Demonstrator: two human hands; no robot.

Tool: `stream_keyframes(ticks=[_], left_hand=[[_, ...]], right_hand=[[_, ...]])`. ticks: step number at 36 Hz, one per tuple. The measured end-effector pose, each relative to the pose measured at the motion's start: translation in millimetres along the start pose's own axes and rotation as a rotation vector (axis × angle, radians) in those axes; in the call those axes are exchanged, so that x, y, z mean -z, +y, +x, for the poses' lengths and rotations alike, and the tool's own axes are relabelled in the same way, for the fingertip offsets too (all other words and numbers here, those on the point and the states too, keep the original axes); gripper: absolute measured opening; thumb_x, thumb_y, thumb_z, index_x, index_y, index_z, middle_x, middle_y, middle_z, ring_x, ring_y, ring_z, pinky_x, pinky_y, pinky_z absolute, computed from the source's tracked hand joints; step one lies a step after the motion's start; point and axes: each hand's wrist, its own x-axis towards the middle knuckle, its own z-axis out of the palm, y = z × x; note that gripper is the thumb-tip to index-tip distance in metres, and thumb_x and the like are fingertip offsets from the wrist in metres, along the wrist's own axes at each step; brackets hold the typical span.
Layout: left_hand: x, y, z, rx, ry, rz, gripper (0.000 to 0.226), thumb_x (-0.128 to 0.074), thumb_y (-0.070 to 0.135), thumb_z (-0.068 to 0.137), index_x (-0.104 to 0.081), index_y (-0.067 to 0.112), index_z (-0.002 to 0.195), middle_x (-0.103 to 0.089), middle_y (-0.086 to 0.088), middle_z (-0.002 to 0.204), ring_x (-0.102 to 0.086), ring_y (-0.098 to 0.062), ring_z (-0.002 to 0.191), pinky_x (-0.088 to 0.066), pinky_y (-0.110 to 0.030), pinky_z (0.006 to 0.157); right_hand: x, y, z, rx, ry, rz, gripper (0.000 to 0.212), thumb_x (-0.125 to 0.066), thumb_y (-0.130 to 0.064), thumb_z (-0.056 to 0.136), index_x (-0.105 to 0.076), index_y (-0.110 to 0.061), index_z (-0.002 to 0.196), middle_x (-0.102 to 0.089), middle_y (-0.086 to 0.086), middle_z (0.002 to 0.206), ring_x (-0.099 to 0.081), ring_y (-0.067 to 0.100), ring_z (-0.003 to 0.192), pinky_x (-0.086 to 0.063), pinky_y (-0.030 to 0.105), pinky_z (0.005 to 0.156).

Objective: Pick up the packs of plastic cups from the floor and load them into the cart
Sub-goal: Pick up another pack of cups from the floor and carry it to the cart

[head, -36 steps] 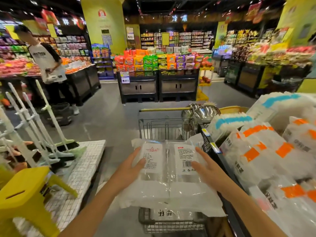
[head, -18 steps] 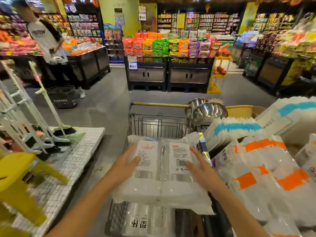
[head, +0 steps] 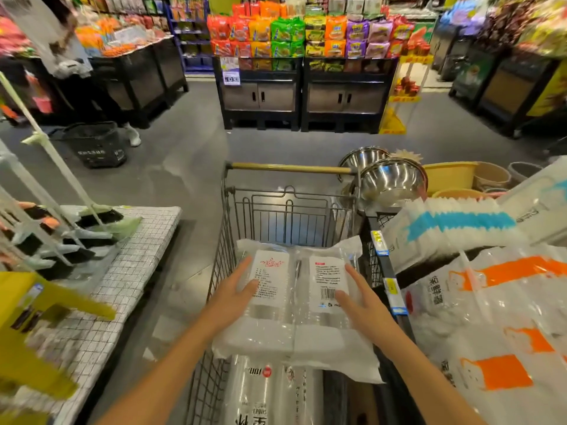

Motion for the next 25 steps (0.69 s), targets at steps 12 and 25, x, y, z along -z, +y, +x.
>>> stream_keyframes(ticks=[12,25], left_hand=[[-19.0,-111.0,157.5,0.048,-0.06,0.092,0.06,-0.047,0.034,0.102,-0.015,0.059,0.146,-0.035,0.026,0.145,-0.034,0.013,0.131,-0.028,-0.021,0.111],[-72.7,-238.3,266.7,0.197,-0.052,0.207,0.053,-0.031,0.043,0.104,-0.008,0.054,0.151,-0.021,0.012,0.151,-0.026,-0.003,0.125,-0.022,-0.024,0.101]], right_hand=[[-75.2,80.8,148.9,-0.235,0.038,-0.005,0.062,-0.053,-0.016,0.101,-0.027,-0.033,0.154,-0.054,-0.029,0.104,-0.064,-0.001,0.075,-0.046,0.008,0.054],[-154.3,214.0,259.8,-0.33,-0.003,-0.035,0.056,-0.045,-0.041,0.102,-0.02,-0.049,0.152,-0.038,-0.013,0.154,-0.033,0.014,0.143,-0.031,0.044,0.118]])
